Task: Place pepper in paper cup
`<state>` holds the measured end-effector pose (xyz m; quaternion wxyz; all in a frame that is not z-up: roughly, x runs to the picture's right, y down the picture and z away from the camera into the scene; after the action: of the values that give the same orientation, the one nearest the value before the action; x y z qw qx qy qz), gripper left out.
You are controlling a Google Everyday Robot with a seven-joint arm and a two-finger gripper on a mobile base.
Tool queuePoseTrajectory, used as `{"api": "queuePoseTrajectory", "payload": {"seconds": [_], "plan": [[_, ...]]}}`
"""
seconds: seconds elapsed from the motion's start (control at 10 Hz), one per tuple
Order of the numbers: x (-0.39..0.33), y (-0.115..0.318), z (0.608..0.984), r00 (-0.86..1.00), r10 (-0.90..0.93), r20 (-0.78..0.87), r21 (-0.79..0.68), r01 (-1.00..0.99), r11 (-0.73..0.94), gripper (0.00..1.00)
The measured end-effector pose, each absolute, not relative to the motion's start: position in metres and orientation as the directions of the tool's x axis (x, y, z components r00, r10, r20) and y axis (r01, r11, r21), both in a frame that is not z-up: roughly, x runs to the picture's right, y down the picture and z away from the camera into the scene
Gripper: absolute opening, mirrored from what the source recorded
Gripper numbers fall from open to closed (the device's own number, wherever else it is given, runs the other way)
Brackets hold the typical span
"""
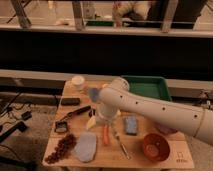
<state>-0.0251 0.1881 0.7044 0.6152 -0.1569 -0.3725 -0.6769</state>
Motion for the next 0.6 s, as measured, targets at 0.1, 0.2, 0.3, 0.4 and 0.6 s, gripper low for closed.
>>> {"api": "queuePoseTrajectory", "payload": {"seconds": [0.1,0.2,0.3,0.4,0.6], "plan": [[-0.0241,0.1882,0.7044,-0.193,-0.714,0.673,0.310,0.950,0.034,0.80],[-0.0227,0.1883,0.7045,-0.191,-0.714,0.674,0.307,0.951,0.035,0.80],[-0.0245,0.1885,0.7044,-0.196,-0.713,0.673,0.310,0.950,0.032,0.80],[-0.0236,0.1883,0.7043,-0.194,-0.713,0.673,0.309,0.950,0.033,0.80],[-0.0229,0.1884,0.7045,-0.193,-0.713,0.674,0.308,0.951,0.034,0.80]]}}
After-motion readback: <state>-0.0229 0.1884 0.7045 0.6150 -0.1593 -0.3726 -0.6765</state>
